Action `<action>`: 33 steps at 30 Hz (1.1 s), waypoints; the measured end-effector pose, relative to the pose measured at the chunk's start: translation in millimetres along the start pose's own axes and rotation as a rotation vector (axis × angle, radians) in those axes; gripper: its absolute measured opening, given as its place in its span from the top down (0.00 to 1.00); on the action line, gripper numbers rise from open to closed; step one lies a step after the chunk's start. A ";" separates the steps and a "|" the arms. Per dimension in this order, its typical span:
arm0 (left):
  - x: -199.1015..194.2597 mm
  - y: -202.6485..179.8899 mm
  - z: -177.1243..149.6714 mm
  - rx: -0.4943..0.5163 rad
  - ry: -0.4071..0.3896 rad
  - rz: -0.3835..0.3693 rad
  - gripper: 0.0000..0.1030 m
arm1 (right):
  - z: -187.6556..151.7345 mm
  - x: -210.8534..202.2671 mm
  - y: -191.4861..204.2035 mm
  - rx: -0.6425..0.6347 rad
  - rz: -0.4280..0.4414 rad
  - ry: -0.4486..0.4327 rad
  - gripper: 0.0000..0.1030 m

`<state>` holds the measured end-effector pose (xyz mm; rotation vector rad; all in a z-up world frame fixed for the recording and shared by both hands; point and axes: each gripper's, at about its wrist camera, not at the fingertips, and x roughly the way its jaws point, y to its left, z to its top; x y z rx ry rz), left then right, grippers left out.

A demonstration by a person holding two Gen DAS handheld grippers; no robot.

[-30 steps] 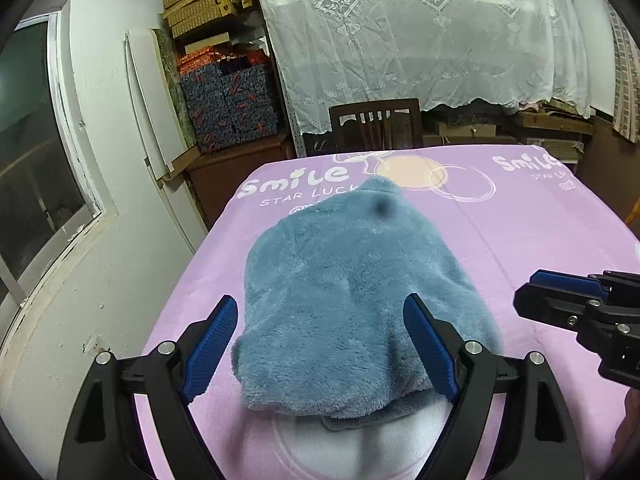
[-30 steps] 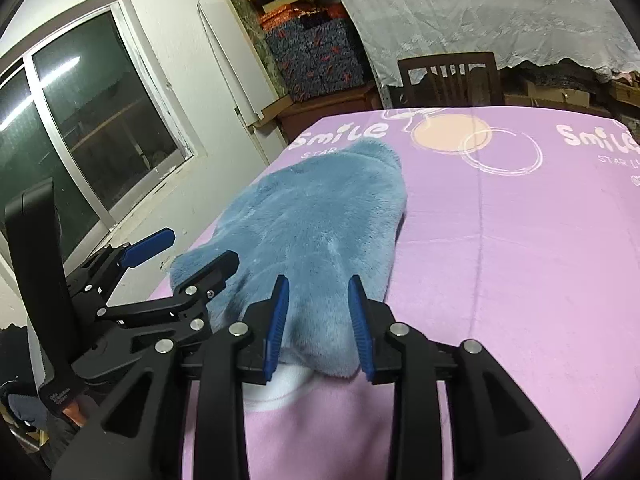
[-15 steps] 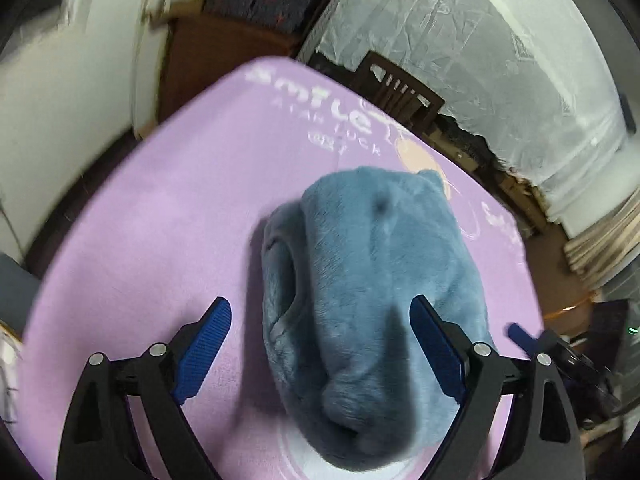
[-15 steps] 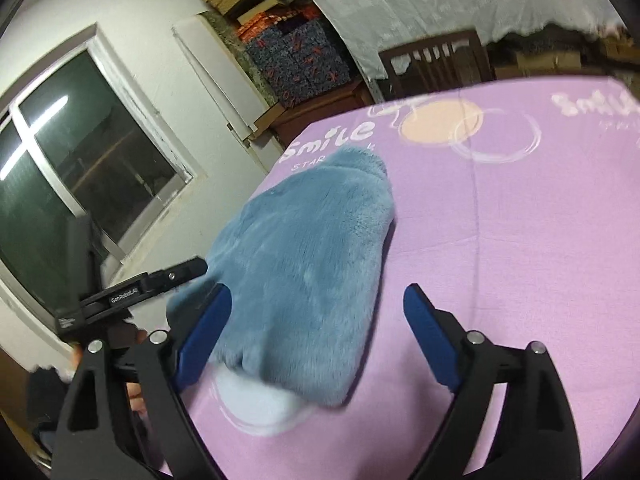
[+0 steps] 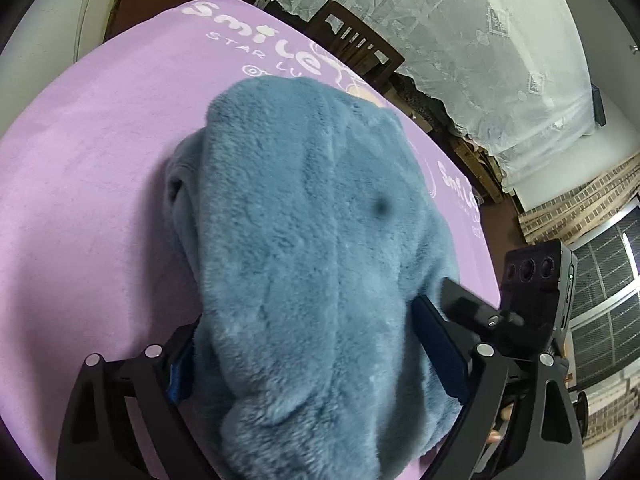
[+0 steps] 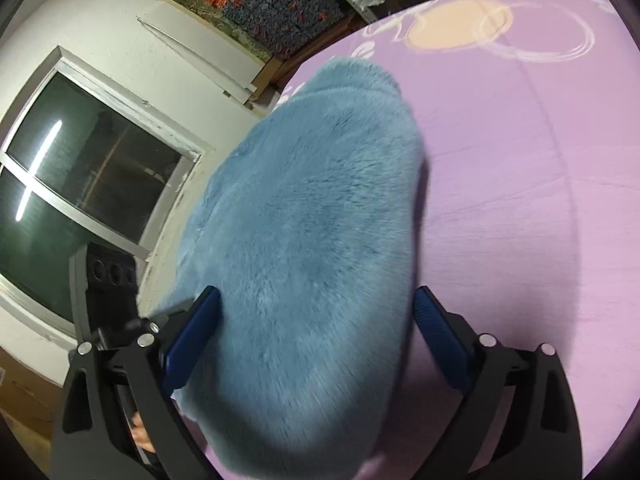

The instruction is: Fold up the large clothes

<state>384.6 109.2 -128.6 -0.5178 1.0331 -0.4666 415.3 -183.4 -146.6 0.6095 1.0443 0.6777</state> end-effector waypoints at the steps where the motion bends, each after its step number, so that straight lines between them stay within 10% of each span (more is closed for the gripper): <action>1: 1.8 -3.2 0.2 0.014 -0.006 0.015 0.19 | 0.5 2.0 3.1 -0.016 -0.005 -0.012 0.09; 9: -9.0 -54.3 -3.9 0.096 -0.050 -0.007 0.29 | 4.1 -7.6 2.1 0.002 0.118 -0.019 0.46; 23: -7.9 -250.6 -76.5 0.408 -0.066 -0.154 0.28 | -46.3 -238.0 12.9 -0.047 0.089 -0.341 0.45; 33: 101.9 -260.7 -110.7 0.383 0.094 -0.086 0.27 | -98.6 -290.5 -68.4 0.065 -0.026 -0.364 0.44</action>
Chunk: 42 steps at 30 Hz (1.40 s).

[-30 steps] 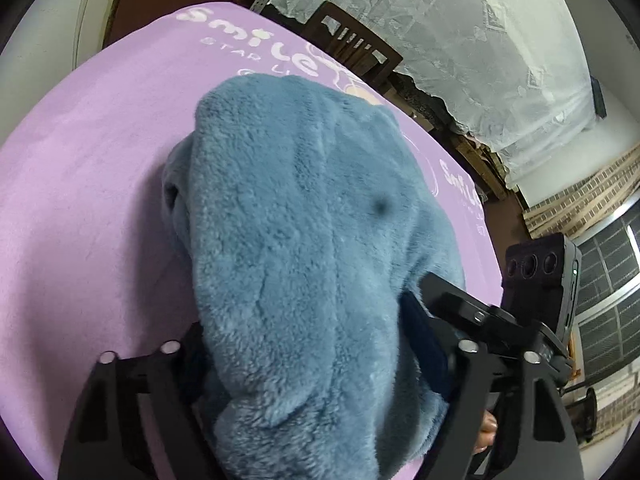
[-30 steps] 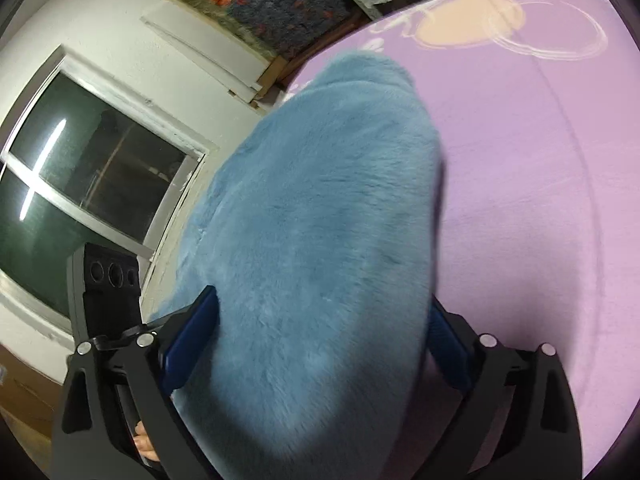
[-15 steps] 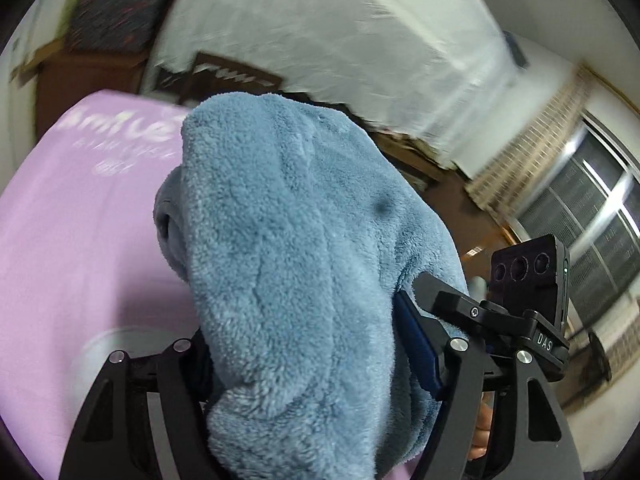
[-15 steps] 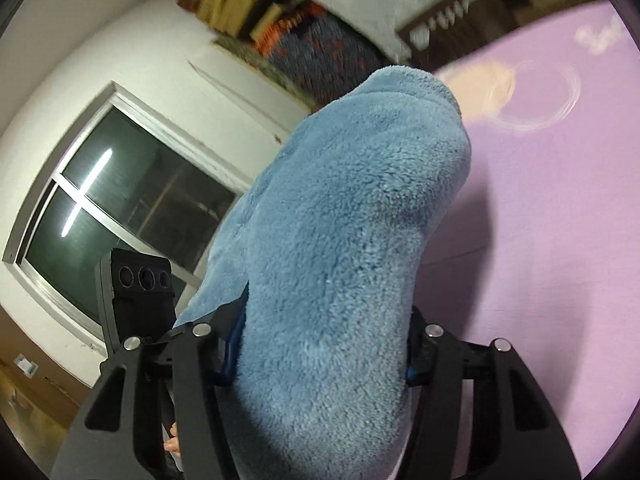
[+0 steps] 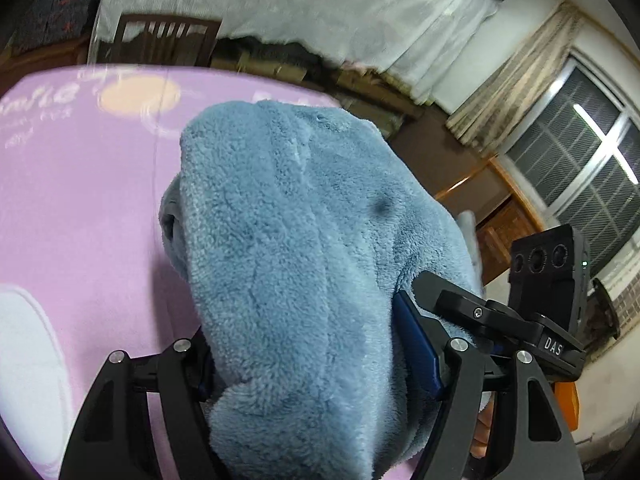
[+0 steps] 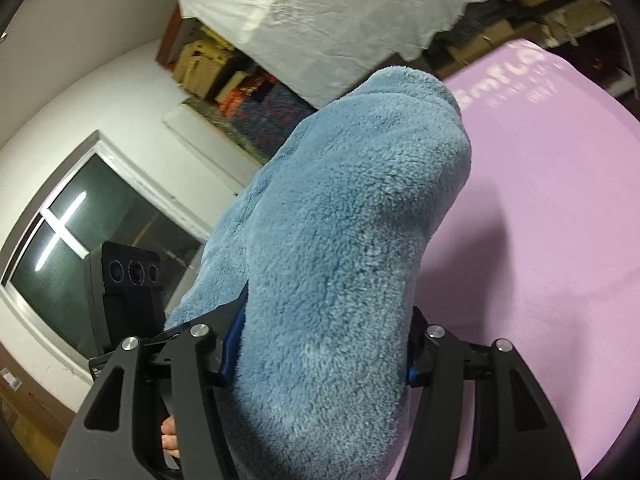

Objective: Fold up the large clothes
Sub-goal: 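Fold the bundle over once more with both tools and release it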

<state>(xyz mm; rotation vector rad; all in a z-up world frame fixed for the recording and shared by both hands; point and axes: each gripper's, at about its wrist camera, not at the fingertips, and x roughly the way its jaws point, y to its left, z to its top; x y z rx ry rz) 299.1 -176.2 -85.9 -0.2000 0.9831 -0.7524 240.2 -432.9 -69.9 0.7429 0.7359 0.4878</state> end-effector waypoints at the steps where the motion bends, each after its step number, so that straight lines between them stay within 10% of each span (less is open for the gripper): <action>1: 9.4 3.8 -0.5 -0.007 0.020 0.017 0.27 | -3.6 4.2 -11.9 0.013 -0.020 0.014 0.44; 15: 43.7 27.0 -22.1 -0.054 0.056 0.107 0.12 | -14.3 43.8 -81.7 0.144 -0.169 0.193 0.25; 24: -11.1 -9.1 -24.1 0.028 -0.081 0.218 0.14 | -9.3 -0.6 -29.8 -0.145 -0.444 -0.056 0.22; 32: 20.0 -3.1 -28.7 0.043 -0.027 0.345 0.10 | -15.7 14.5 -14.9 -0.237 -0.453 -0.018 0.44; 42: 15.8 4.0 -34.0 -0.009 -0.023 0.355 0.03 | -7.8 34.1 -58.2 -0.065 -0.347 0.103 0.34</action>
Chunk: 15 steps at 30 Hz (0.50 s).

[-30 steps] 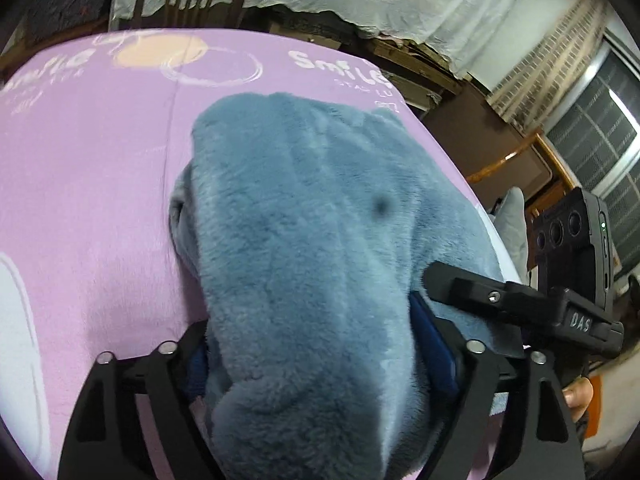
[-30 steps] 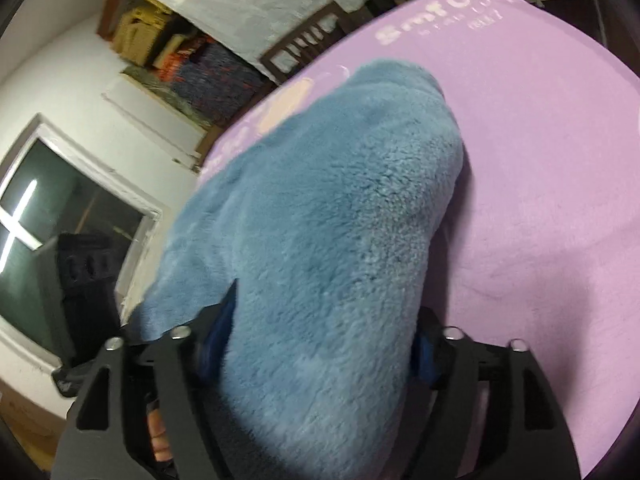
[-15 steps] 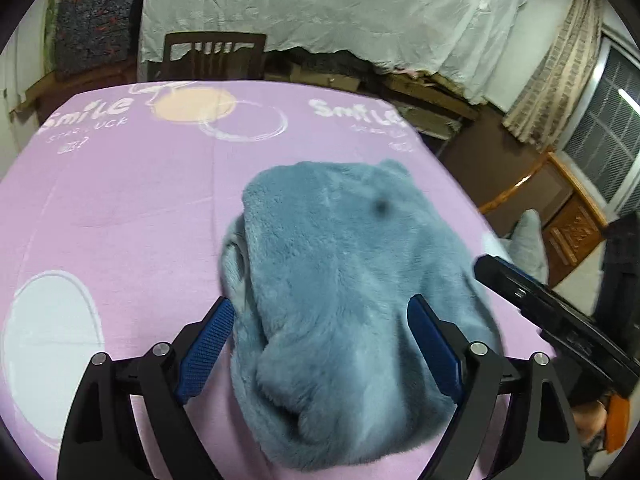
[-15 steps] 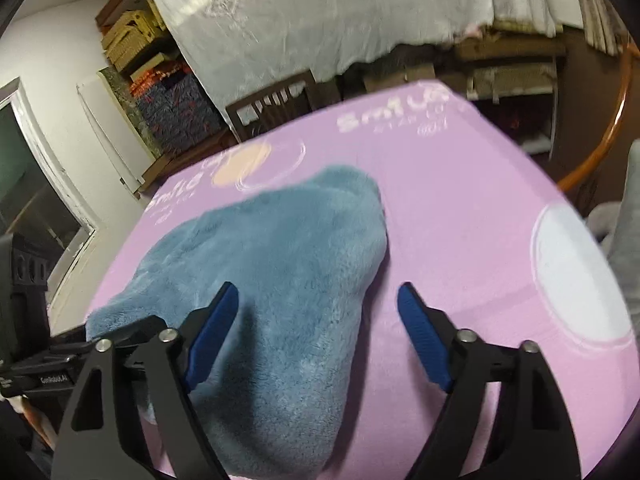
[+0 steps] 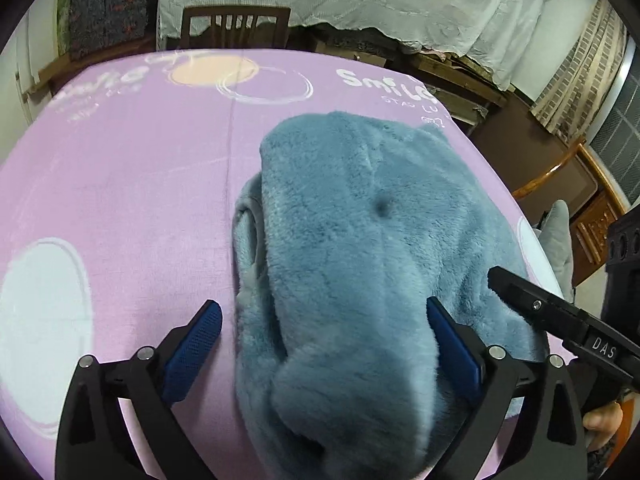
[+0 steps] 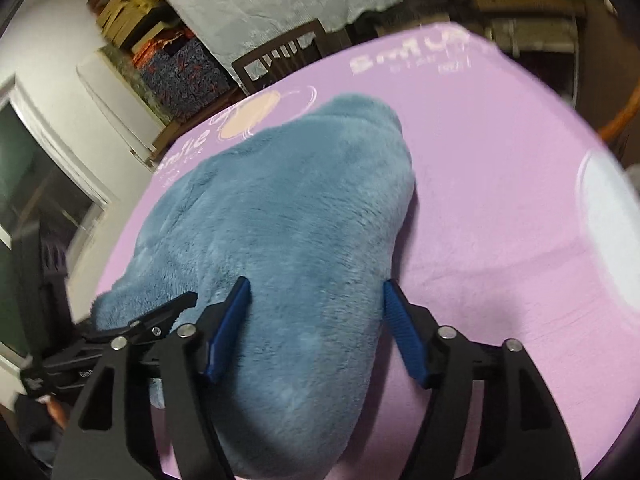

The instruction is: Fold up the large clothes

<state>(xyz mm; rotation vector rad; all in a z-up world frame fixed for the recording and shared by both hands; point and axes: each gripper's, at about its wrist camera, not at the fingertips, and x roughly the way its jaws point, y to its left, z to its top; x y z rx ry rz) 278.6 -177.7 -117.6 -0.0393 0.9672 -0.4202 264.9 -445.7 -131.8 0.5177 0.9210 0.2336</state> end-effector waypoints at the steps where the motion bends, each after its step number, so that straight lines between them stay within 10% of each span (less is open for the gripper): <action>1: -7.8 -4.0 -2.0 0.016 -0.017 0.017 0.04 | 0.0 -1.8 0.2 -0.003 -0.001 -0.006 0.34; 15: -161.5 -32.0 -85.7 0.113 -0.343 0.216 0.04 | -88.0 -102.0 70.9 -0.124 -0.165 -0.183 0.28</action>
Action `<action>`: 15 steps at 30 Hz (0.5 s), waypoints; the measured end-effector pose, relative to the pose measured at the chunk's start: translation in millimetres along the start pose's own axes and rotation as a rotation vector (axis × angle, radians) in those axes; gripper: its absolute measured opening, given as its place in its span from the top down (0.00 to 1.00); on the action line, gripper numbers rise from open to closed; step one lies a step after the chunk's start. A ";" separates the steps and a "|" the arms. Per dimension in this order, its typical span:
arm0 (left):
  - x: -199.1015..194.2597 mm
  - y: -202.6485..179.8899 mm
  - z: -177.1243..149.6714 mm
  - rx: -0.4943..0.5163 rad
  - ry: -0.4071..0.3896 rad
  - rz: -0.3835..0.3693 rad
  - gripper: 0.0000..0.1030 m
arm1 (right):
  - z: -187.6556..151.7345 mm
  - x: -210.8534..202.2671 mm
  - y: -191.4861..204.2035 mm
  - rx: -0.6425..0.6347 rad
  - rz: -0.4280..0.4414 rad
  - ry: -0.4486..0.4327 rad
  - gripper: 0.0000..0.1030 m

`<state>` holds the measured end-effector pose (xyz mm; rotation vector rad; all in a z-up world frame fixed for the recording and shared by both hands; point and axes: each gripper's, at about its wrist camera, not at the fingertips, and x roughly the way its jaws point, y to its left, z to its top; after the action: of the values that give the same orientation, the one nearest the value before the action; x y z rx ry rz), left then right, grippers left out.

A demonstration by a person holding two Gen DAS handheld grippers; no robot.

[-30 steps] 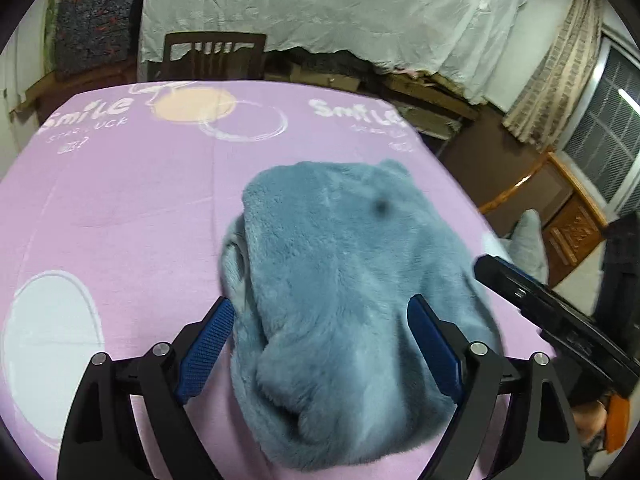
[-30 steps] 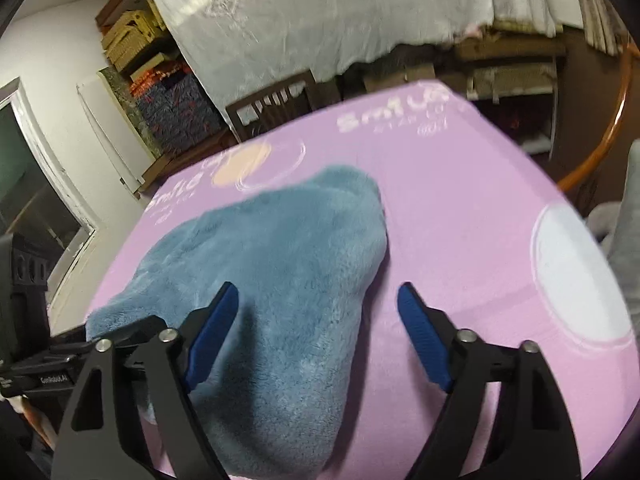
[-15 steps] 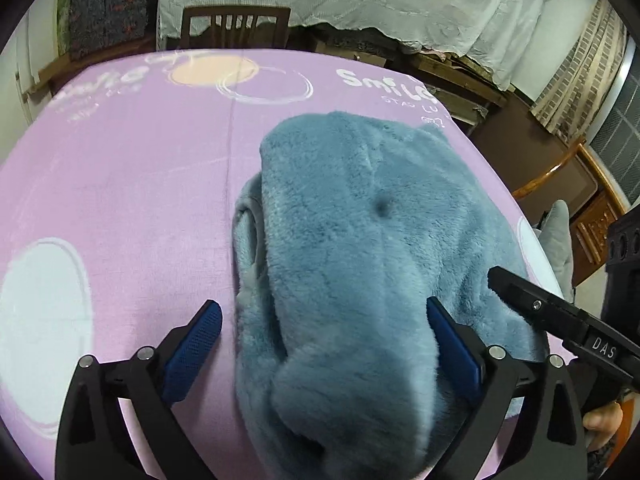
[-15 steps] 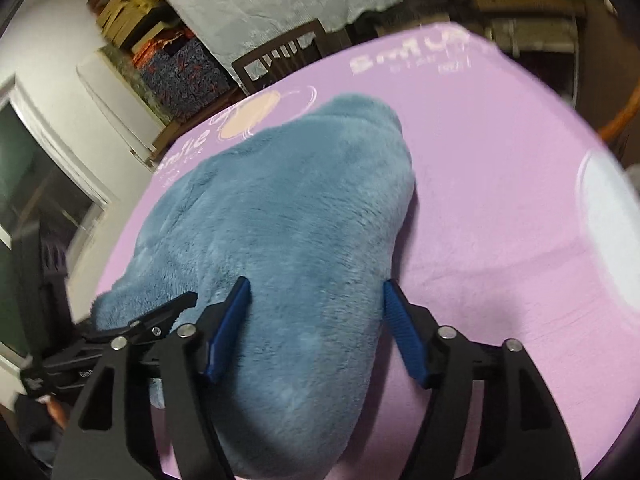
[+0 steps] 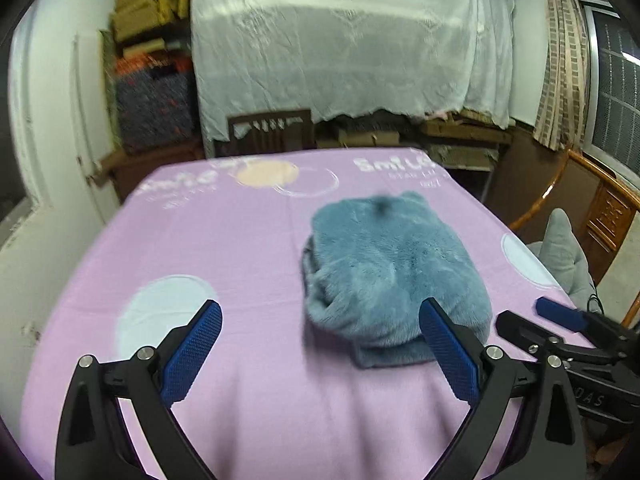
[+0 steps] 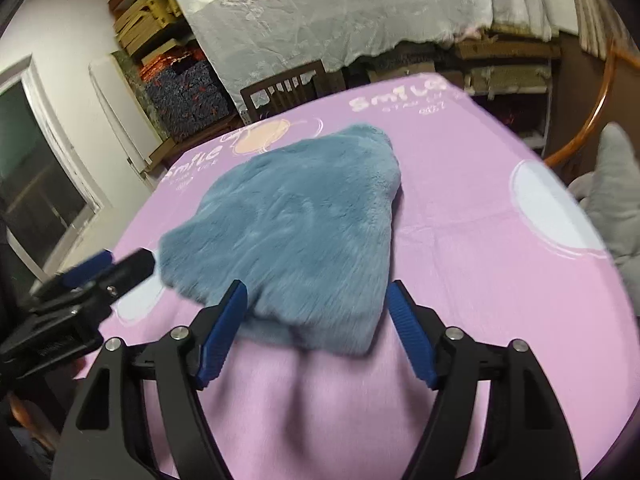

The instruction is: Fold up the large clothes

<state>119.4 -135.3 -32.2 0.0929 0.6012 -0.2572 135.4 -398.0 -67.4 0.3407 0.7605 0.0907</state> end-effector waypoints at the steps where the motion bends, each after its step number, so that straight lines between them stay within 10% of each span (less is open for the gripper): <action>1: -4.9 2.1 0.2 -0.002 -0.010 0.008 0.04 | -4.1 -12.5 7.6 -0.023 -0.020 -0.019 0.27; 15: -92.7 2.6 -25.1 -0.004 -0.114 0.036 0.04 | -41.7 -123.0 62.2 -0.183 -0.134 -0.210 0.08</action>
<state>32.8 -109.1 0.1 0.0843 0.4863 -0.2246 20.2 -353.1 6.6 0.1219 0.5600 -0.0023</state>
